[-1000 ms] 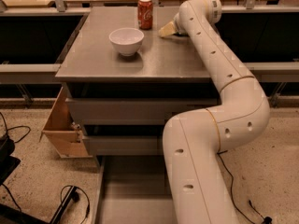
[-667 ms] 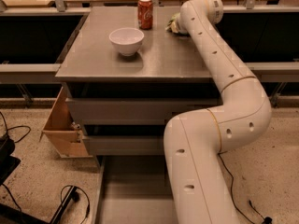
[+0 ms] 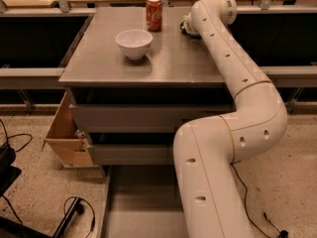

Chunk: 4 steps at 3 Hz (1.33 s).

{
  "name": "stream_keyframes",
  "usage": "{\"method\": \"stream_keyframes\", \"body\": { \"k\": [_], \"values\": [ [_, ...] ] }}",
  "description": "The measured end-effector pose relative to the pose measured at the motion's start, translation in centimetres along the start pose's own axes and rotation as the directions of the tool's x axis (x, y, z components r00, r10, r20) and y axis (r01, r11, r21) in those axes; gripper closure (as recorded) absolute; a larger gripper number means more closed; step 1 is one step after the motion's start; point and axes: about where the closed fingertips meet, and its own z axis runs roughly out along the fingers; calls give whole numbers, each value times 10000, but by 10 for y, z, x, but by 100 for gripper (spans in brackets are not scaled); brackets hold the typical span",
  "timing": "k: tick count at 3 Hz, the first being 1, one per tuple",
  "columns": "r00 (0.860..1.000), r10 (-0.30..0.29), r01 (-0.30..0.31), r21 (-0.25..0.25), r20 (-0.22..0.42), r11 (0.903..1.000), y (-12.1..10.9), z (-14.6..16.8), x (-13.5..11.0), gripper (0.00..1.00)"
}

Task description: Place green jalapeno chip bag into bottom drawer

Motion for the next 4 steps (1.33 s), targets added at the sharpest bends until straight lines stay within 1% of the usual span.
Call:
{"method": "stream_keyframes", "body": {
  "k": [1, 2, 3, 4],
  "values": [
    [9975, -713, 713, -13, -8, 9975, -3, -20, -18, 100],
    [9928, -1113, 1102, -271, -444, 9935, -15, -64, -31, 100],
    [9794, -837, 793, -310, -1837, 9964, -44, -132, -18, 100],
    [9560, -491, 455, -192, -2893, 9988, -65, -184, 0, 100]
  ]
}}
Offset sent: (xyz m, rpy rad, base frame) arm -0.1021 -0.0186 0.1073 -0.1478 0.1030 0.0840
